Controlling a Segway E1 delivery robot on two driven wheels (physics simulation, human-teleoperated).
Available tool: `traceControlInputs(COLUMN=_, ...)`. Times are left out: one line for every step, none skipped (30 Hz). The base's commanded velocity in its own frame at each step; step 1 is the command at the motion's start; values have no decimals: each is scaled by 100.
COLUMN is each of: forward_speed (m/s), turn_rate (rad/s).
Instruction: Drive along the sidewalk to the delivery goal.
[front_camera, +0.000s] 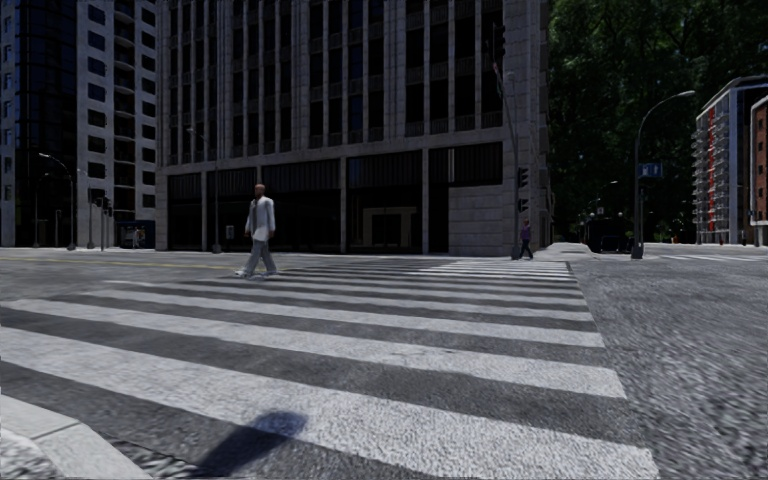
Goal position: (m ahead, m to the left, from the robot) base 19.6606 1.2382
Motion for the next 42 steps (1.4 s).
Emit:
traceControlInputs(forward_speed=143, turn_rate=0)
traceControlInputs(forward_speed=143, turn_rate=0)
traceControlInputs(forward_speed=139, turn_rate=0)
traceControlInputs(forward_speed=136, turn_rate=0)
traceControlInputs(forward_speed=135, turn_rate=0)
traceControlInputs(forward_speed=134, turn_rate=0)
traceControlInputs(forward_speed=134, turn_rate=0)
traceControlInputs(forward_speed=134, turn_rate=0)
traceControlInputs(forward_speed=134, turn_rate=0)
traceControlInputs(forward_speed=134, turn_rate=0)
traceControlInputs(forward_speed=134, turn_rate=0)
traceControlInputs(forward_speed=134, turn_rate=0)
traceControlInputs(forward_speed=134, turn_rate=0)
traceControlInputs(forward_speed=134, turn_rate=0)
traceControlInputs(forward_speed=134, turn_rate=0)
traceControlInputs(forward_speed=134, turn_rate=0)
traceControlInputs(forward_speed=134, turn_rate=0)
traceControlInputs(forward_speed=134, turn_rate=0)
traceControlInputs(forward_speed=134, turn_rate=0)
traceControlInputs(forward_speed=134, turn_rate=0)
traceControlInputs(forward_speed=134, turn_rate=0)
traceControlInputs(forward_speed=134, turn_rate=0)
traceControlInputs(forward_speed=134, turn_rate=0)
traceControlInputs(forward_speed=134, turn_rate=0)
traceControlInputs(forward_speed=134, turn_rate=0)
traceControlInputs(forward_speed=134, turn_rate=0)
traceControlInputs(forward_speed=134, turn_rate=0)
traceControlInputs(forward_speed=134, turn_rate=0)
traceControlInputs(forward_speed=134, turn_rate=0)
traceControlInputs(forward_speed=134, turn_rate=0)
traceControlInputs(forward_speed=134, turn_rate=0)
traceControlInputs(forward_speed=134, turn_rate=0)
traceControlInputs(forward_speed=134, turn_rate=0)
traceControlInputs(forward_speed=134, turn_rate=0)
traceControlInputs(forward_speed=134, turn_rate=0)
traceControlInputs(forward_speed=134, turn_rate=0)
traceControlInputs(forward_speed=137, turn_rate=0)
traceControlInputs(forward_speed=138, turn_rate=0)
traceControlInputs(forward_speed=140, turn_rate=0)
traceControlInputs(forward_speed=154, turn_rate=0)
traceControlInputs(forward_speed=154, turn_rate=0)
traceControlInputs(forward_speed=200, turn_rate=1)
